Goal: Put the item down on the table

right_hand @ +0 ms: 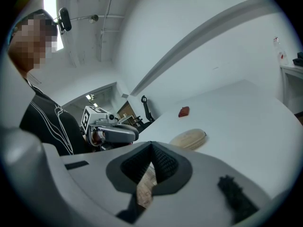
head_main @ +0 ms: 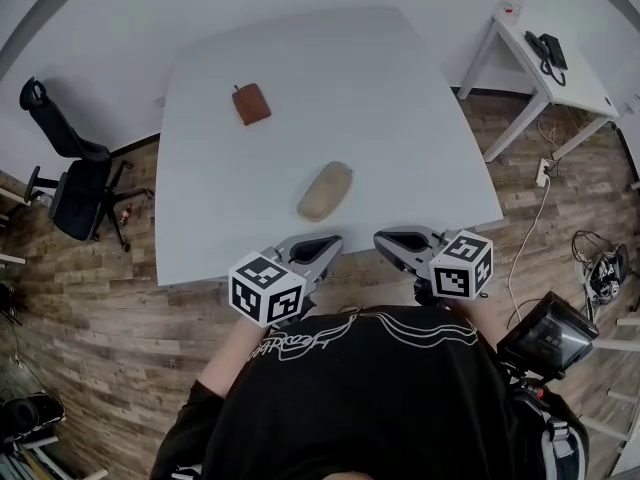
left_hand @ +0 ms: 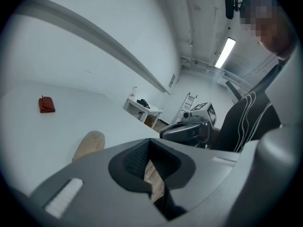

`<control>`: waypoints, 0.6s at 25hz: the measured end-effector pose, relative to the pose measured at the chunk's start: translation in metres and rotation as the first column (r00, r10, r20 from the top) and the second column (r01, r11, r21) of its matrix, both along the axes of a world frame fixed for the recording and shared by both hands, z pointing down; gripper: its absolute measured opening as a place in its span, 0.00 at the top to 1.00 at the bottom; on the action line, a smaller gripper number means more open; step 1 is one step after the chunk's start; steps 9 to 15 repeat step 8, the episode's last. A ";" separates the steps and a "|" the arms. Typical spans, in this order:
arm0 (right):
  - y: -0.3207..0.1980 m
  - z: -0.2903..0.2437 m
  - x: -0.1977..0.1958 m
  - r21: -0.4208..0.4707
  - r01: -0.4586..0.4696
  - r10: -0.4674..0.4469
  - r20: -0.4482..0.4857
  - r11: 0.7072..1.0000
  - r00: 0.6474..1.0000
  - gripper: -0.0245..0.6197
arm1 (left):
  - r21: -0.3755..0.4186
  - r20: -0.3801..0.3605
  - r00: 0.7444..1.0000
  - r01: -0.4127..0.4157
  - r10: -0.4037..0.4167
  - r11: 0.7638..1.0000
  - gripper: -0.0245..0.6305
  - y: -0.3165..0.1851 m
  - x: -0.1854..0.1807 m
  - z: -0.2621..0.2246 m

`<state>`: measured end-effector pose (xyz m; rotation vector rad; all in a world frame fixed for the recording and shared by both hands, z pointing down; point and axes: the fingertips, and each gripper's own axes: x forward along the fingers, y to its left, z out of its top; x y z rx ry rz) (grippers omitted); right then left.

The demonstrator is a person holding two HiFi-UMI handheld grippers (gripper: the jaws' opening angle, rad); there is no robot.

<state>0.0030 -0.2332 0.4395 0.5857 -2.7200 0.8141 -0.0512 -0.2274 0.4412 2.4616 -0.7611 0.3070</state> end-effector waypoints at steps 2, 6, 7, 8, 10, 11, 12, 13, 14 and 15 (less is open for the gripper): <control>0.000 0.000 0.000 0.000 0.000 0.000 -0.002 1.000 1.000 0.95 | -0.004 -0.003 1.000 0.000 0.000 1.000 0.95 0.000 -0.001 0.001; -0.002 0.000 -0.001 -0.001 -0.003 0.003 -0.002 1.000 1.000 0.95 | -0.012 -0.004 1.000 -0.003 0.003 1.000 0.95 -0.001 -0.002 0.002; -0.003 0.000 -0.001 -0.002 -0.004 0.004 -0.002 1.000 1.000 0.95 | -0.013 -0.002 1.000 -0.002 0.002 1.000 0.95 -0.002 -0.002 0.003; -0.004 0.001 -0.001 -0.002 -0.005 0.005 -0.002 1.000 1.000 0.95 | -0.013 0.000 1.000 -0.001 0.001 1.000 0.95 -0.003 -0.002 0.003; -0.004 0.001 -0.001 -0.002 -0.005 0.005 -0.002 1.000 1.000 0.95 | -0.013 0.000 1.000 -0.001 0.001 1.000 0.95 -0.003 -0.002 0.003; -0.004 0.001 -0.001 -0.002 -0.005 0.005 -0.002 1.000 1.000 0.95 | -0.013 0.000 1.000 -0.001 0.001 1.000 0.95 -0.003 -0.002 0.003; -0.004 0.001 -0.001 -0.002 -0.005 0.005 -0.002 1.000 1.000 0.95 | -0.013 0.000 1.000 -0.001 0.001 1.000 0.95 -0.003 -0.002 0.003; -0.004 0.001 -0.001 -0.002 -0.005 0.005 -0.002 1.000 1.000 0.95 | -0.013 0.000 1.000 -0.001 0.001 1.000 0.95 -0.003 -0.002 0.003; -0.004 0.001 -0.001 -0.002 -0.005 0.005 -0.002 1.000 1.000 0.95 | -0.013 0.000 1.000 -0.001 0.001 1.000 0.95 -0.003 -0.002 0.003; -0.004 0.001 -0.001 -0.002 -0.005 0.005 -0.002 1.000 1.000 0.95 | -0.013 0.000 1.000 -0.001 0.001 1.000 0.95 -0.003 -0.002 0.003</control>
